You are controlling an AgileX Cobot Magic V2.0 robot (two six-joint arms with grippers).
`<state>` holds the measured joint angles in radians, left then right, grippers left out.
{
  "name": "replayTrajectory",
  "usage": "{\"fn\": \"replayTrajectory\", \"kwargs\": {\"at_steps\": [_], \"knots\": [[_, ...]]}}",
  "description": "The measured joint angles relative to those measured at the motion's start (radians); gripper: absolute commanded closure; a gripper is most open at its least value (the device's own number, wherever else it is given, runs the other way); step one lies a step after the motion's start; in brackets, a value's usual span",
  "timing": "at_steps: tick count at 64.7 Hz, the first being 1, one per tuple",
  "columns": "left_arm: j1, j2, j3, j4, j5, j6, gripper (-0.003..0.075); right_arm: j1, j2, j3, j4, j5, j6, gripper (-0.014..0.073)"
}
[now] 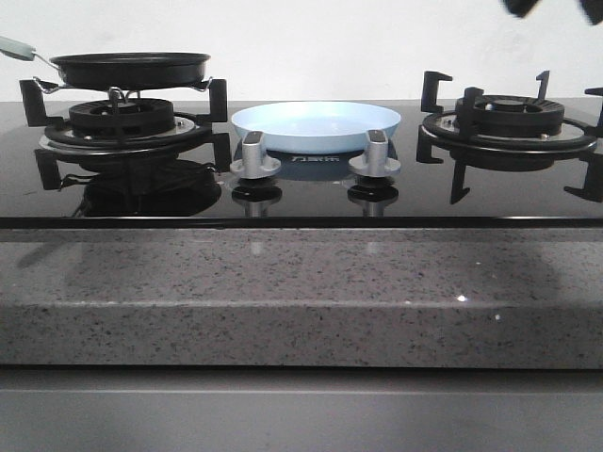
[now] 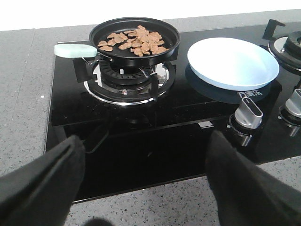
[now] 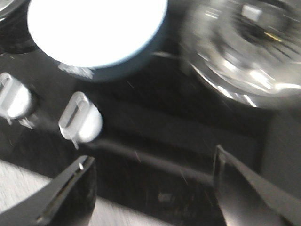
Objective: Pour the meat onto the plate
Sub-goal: 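Lower the right gripper to the rim of the light blue plate and grasp it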
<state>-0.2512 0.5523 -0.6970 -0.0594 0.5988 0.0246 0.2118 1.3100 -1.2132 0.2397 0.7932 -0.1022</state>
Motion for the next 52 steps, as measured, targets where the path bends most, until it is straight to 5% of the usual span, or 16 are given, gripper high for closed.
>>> {"fn": "replayTrajectory", "kwargs": {"at_steps": [52], "knots": [[-0.001, 0.000, 0.000, 0.000, 0.000, 0.000, 0.0188, 0.001, 0.718, -0.723, 0.030, 0.231, -0.033, 0.0055]]}}
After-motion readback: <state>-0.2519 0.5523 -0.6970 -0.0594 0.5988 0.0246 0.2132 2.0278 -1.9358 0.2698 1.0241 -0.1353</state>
